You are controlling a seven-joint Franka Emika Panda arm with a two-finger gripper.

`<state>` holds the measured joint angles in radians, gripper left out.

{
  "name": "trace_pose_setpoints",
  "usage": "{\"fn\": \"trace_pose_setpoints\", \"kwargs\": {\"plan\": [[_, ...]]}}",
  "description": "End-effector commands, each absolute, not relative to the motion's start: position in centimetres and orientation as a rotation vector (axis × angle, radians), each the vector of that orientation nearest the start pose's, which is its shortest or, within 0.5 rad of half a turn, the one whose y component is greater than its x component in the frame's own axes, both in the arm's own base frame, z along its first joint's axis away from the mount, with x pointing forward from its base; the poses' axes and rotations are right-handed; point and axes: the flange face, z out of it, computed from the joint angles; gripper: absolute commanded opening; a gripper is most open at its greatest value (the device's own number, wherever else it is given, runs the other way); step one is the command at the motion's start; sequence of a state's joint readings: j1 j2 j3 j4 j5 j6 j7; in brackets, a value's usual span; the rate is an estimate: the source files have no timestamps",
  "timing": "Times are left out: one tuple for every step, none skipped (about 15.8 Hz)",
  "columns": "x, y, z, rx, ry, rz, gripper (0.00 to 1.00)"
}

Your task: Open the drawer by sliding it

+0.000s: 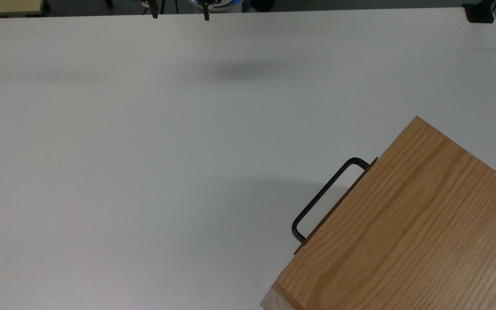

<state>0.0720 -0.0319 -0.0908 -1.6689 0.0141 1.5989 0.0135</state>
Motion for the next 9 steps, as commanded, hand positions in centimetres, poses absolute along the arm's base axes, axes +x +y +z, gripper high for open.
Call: {"fn": "trace_pose_setpoints", "kwargs": {"plan": [[54.23, -0.88, 59.73, -3.164, 0.078, 0.063, 1.0], [54.18, -0.99, 59.64, -3.166, 0.08, 0.07, 1.0], [54.09, -1.01, 59.68, -3.167, 0.083, 0.075, 1.0], [54.07, -1.17, 59.67, -3.167, 0.087, 0.077, 1.0], [54.06, -1.18, 59.73, -3.167, 0.087, 0.077, 1.0], [54.08, -1.43, 59.81, -3.166, 0.095, 0.073, 1.0], [54.12, -1.52, 60.17, -3.166, 0.097, 0.061, 1.0], [54.13, -1.6, 60.19, -3.166, 0.1, 0.058, 1.0], [54.15, -1.6, 60.33, -3.166, 0.1, 0.053, 1.0]]}}
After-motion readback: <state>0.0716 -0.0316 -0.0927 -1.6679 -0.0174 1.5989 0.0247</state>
